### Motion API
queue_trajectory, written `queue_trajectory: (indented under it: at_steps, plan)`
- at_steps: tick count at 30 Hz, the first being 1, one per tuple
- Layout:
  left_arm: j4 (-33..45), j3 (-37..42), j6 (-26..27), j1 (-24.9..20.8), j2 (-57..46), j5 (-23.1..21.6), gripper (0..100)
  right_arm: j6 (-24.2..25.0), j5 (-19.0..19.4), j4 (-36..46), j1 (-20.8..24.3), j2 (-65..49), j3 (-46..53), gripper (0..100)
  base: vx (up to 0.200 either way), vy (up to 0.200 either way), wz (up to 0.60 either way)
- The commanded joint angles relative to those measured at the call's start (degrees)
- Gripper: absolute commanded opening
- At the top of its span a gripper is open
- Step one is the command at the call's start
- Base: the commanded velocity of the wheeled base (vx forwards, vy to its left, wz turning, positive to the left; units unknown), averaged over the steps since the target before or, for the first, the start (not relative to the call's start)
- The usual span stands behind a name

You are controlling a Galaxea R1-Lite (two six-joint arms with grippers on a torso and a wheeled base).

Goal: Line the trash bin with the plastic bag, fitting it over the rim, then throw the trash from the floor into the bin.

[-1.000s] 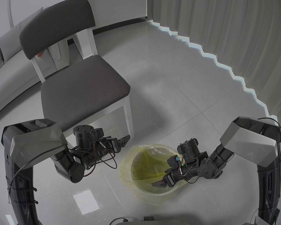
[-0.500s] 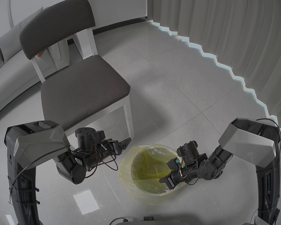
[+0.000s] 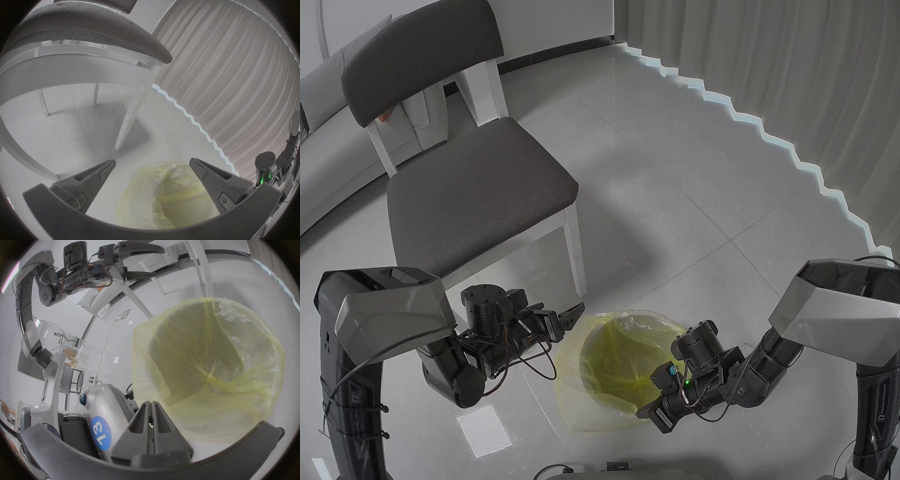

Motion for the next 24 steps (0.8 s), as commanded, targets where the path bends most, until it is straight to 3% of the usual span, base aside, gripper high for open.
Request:
queue_trajectory:
  at_steps: [1, 8, 12, 24]
  plan:
    - [-1.75, 2.13, -0.01, -1.03, 1.8, 0.01, 100, 0.01, -0.07, -0.05, 1.47, 0.1, 0.29, 0, 0.0, 0.0, 0.0]
    - [-3.77, 3.89, -0.01, -1.73, 3.64, 0.01, 100, 0.18, -0.78, -0.14, 1.29, 3.09, -1.99, 0, 0.0, 0.0, 0.0]
    - [-5.18, 3.71, -0.01, -1.82, 5.14, 0.01, 100, -0.08, -5.52, 0.47, 1.47, 4.06, -3.31, 0, 0.0, 0.0, 0.0]
    - [-5.27, 2.57, 0.08, -1.99, 6.45, -0.25, 100, -3.6, -10.01, 3.99, 1.56, 5.46, -6.21, 0, 0.0, 0.0, 0.0]
